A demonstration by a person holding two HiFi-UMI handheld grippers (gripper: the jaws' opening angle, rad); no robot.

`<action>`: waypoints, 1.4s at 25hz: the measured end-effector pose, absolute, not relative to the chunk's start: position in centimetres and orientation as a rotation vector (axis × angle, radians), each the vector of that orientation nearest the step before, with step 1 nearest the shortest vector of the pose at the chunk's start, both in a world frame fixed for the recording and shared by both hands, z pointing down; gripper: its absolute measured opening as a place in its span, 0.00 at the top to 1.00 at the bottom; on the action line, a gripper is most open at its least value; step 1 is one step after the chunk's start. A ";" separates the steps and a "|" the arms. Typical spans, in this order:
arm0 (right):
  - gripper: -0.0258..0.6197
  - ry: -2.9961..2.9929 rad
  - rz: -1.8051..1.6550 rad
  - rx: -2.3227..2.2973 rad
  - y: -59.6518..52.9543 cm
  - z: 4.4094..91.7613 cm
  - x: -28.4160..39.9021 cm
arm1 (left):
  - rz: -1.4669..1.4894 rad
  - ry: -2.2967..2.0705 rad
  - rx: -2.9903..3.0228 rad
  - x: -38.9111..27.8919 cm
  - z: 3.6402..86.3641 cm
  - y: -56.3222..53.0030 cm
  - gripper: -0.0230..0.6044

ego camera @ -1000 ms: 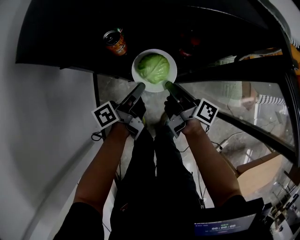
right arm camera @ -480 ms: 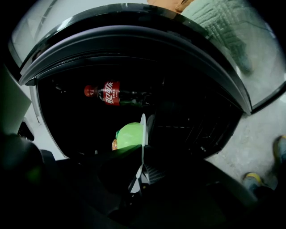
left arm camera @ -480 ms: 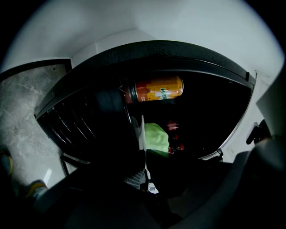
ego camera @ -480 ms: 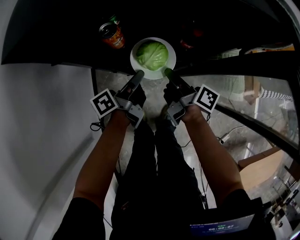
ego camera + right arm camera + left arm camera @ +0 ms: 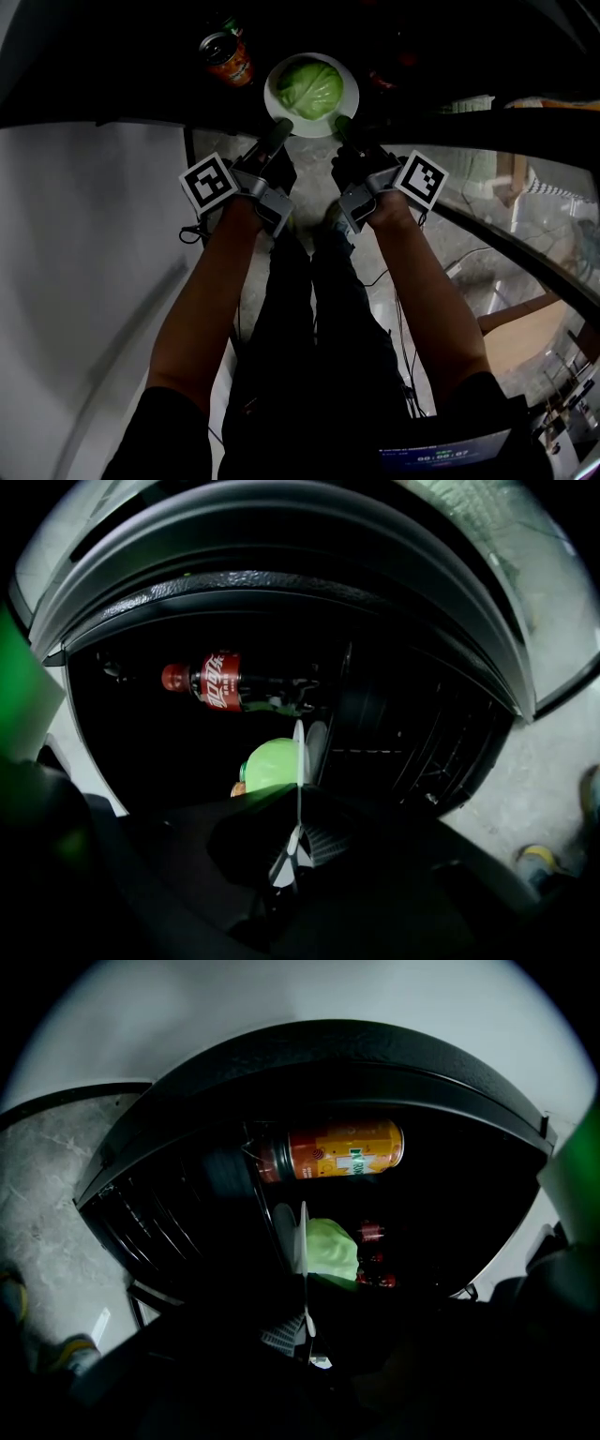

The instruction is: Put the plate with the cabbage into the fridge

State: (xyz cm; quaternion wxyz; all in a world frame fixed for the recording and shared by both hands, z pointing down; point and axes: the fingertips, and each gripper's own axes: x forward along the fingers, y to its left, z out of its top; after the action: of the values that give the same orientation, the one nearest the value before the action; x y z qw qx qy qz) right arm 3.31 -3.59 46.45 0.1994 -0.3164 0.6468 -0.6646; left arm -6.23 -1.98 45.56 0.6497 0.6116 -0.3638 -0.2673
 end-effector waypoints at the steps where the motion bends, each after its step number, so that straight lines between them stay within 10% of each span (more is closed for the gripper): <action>1: 0.93 1.808 -1.856 -0.886 -3.6 46.5 3.3 | -0.602 -0.830 1.383 -6.2 45.6 -2.0 0.94; 35: 0.93 2.544 -1.284 -1.345 -2.0 44.1 4.7 | -0.448 -1.035 1.481 -8.7 45.4 -0.3 0.94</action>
State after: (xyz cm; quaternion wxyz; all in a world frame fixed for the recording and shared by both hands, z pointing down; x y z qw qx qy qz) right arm 4.67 -1.97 44.08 -0.0049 -0.4267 0.8074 -0.4074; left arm -8.74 -0.34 45.45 0.5971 0.6382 -0.4461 -0.1929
